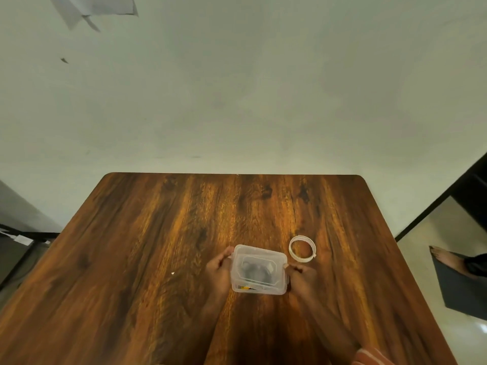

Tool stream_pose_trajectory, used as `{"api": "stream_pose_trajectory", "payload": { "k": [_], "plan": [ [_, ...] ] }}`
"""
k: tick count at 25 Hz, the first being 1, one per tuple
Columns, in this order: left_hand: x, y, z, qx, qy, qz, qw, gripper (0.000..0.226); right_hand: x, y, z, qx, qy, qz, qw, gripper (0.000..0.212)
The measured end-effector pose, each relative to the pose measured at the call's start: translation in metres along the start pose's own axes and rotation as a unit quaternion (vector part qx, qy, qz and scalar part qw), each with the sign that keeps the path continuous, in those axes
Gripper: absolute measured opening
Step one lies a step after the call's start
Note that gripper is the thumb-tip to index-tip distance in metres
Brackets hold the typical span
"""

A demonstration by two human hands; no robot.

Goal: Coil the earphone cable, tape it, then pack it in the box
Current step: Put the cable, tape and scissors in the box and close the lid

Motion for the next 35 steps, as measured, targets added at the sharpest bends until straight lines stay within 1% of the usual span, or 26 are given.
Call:
{"api": "stream_pose_trajectory", "payload": {
  "k": [1, 3, 5, 6, 7, 8, 9, 10, 11, 12, 13, 15, 17, 19, 20, 21, 22, 23, 24, 25, 26, 27, 28, 31, 33, 35],
  "plan": [
    [0.001, -0.004, -0.005, -0.003, -0.014, 0.057, 0.998, 0.032, 0.004, -0.001, 0.000, -0.010, 0.023, -0.030, 0.999, 0.015],
    [0.000, -0.013, -0.012, 0.002, -0.042, 0.155, 0.987, 0.039, 0.016, 0.000, -0.001, -0.029, 0.080, -0.126, 0.988, 0.022],
    [0.001, -0.014, -0.013, 0.025, -0.072, 0.260, 0.963, 0.039, 0.022, 0.004, 0.001, -0.041, 0.121, -0.230, 0.965, 0.027],
    [0.005, -0.012, -0.011, 0.049, -0.077, 0.330, 0.940, 0.039, 0.021, 0.005, 0.004, -0.027, 0.130, -0.270, 0.954, 0.026],
    [0.014, -0.008, -0.009, 0.079, -0.064, 0.386, 0.917, 0.039, 0.016, 0.003, 0.007, 0.005, 0.120, -0.285, 0.951, 0.026],
    [0.024, -0.005, -0.007, 0.101, -0.042, 0.412, 0.904, 0.039, 0.010, 0.000, 0.011, 0.040, 0.097, -0.273, 0.956, 0.026],
    [0.033, -0.003, -0.007, 0.110, -0.014, 0.417, 0.902, 0.038, 0.002, -0.002, 0.015, 0.062, 0.068, -0.245, 0.965, 0.027],
    [0.040, 0.001, -0.006, 0.094, 0.015, 0.394, 0.914, 0.036, -0.006, -0.003, 0.019, 0.070, 0.028, -0.194, 0.978, 0.028],
    [0.044, 0.003, -0.007, 0.070, 0.055, 0.343, 0.935, 0.035, -0.014, -0.007, 0.021, 0.082, -0.028, -0.125, 0.988, 0.030],
    [0.050, 0.002, -0.005, 0.055, 0.099, 0.279, 0.954, 0.034, -0.022, -0.011, 0.021, 0.095, -0.080, -0.080, 0.989, 0.031],
    [0.055, 0.000, -0.002, 0.060, 0.140, 0.224, 0.963, 0.034, -0.027, -0.013, 0.021, 0.103, -0.111, -0.071, 0.986, 0.031],
    [0.061, 0.000, 0.004, 0.089, 0.209, 0.175, 0.958, 0.033, -0.035, -0.013, 0.023, 0.094, -0.131, -0.062, 0.985, 0.030],
    [0.065, 0.005, 0.006, 0.102, 0.255, 0.166, 0.947, 0.031, -0.036, -0.009, 0.026, 0.068, -0.116, -0.056, 0.989, 0.027],
    [0.066, 0.008, 0.008, 0.115, 0.249, 0.192, 0.942, 0.029, -0.027, -0.002, 0.027, 0.029, -0.044, -0.115, 0.992, 0.022],
    [0.063, 0.009, 0.009, 0.114, 0.224, 0.209, 0.945, 0.028, -0.019, -0.001, 0.026, 0.014, 0.018, -0.177, 0.984, 0.019],
    [0.058, 0.011, 0.010, 0.107, 0.188, 0.231, 0.949, 0.027, -0.012, -0.004, 0.023, 0.010, 0.080, -0.245, 0.966, 0.019],
    [0.052, 0.012, 0.011, 0.098, 0.146, 0.257, 0.950, 0.025, -0.008, -0.005, 0.019, 0.002, 0.129, -0.316, 0.940, 0.021],
    [0.046, 0.013, 0.010, 0.093, 0.108, 0.285, 0.948, 0.024, -0.004, -0.007, 0.016, 0.004, 0.163, -0.366, 0.916, 0.024],
    [0.042, 0.014, 0.008, 0.092, 0.082, 0.312, 0.942, 0.023, -0.007, -0.008, 0.016, 0.026, 0.161, -0.370, 0.914, 0.027],
    [0.040, 0.012, 0.006, 0.095, 0.066, 0.331, 0.937, 0.024, -0.014, -0.008, 0.018, 0.068, 0.117, -0.306, 0.942, 0.029],
    [0.040, 0.011, 0.004, 0.098, 0.055, 0.343, 0.933, 0.024, -0.023, -0.009, 0.019, 0.114, 0.056, -0.204, 0.971, 0.031],
    [0.040, 0.010, 0.003, 0.097, 0.046, 0.354, 0.929, 0.025, -0.030, -0.011, 0.018, 0.136, 0.003, -0.121, 0.983, 0.031],
    [0.039, 0.009, 0.001, 0.093, 0.035, 0.368, 0.925, 0.027, -0.031, -0.009, 0.019, 0.131, -0.021, -0.077, 0.988, 0.030],
    [0.036, 0.008, -0.002, 0.069, 0.023, 0.408, 0.910, 0.031, -0.038, -0.013, 0.014, 0.133, -0.054, -0.054, 0.988, 0.034],
    [0.038, 0.009, -0.004, 0.062, 0.026, 0.406, 0.911, 0.032, -0.044, -0.018, 0.012, 0.165, -0.080, -0.033, 0.982, 0.039],
    [0.035, 0.008, -0.004, 0.064, 0.015, 0.409, 0.910, 0.032, -0.041, -0.017, 0.017, 0.160, -0.090, -0.009, 0.983, 0.040]
  ]
}}
Point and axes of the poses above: each hand's wrist, its own z-axis towards the middle knuckle, its own y-axis out of the back of the hand, x = y × z, the point moved 8 cm from there along z, towards the middle knuckle, and after that the axes turned 1 degree about -y, right-handed, at the moved point
